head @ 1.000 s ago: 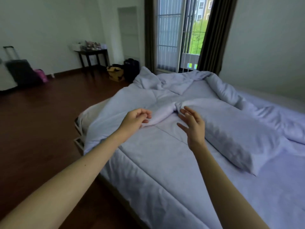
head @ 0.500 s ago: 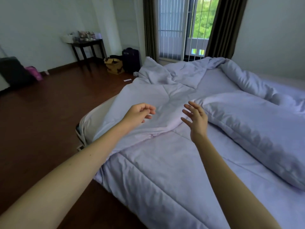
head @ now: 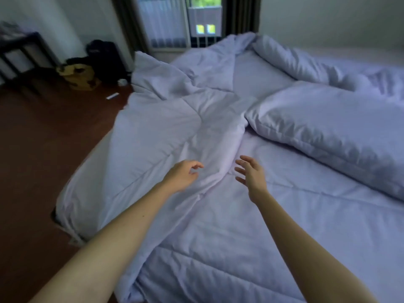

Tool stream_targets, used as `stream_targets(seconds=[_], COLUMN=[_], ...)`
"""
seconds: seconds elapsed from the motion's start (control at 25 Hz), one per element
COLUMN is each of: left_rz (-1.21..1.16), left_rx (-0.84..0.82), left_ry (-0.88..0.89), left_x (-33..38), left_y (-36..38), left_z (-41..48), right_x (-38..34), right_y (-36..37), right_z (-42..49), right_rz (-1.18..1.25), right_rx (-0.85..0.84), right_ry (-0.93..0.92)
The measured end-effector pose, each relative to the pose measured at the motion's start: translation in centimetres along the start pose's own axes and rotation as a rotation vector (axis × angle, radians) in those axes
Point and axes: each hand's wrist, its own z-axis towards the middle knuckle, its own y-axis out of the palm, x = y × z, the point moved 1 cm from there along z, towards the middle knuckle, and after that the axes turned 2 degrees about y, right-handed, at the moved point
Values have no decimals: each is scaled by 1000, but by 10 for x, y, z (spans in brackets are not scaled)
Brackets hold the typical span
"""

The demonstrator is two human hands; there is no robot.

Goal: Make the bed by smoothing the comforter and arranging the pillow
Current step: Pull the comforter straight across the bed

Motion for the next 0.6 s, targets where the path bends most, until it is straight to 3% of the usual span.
stream_targets(seconds=[0.12, 0.32, 0.44, 0.6], left_rz=[265, 578, 679, 434], left_rx=[-262, -601, -589, -505], left_ry=[204, 391, 526, 573], left_x=[-29, -80, -109, -131], left_y=[29, 61, 59, 39], left_z=[42, 63, 62, 49], right_x=[55, 152, 198, 224], right_y=[9, 71, 137, 213], right_z=[-3, -47, -76, -105], right_rz=[-65, 27, 87, -206], right_rx=[112, 285, 236, 148], right_ry=[132, 313, 391, 308])
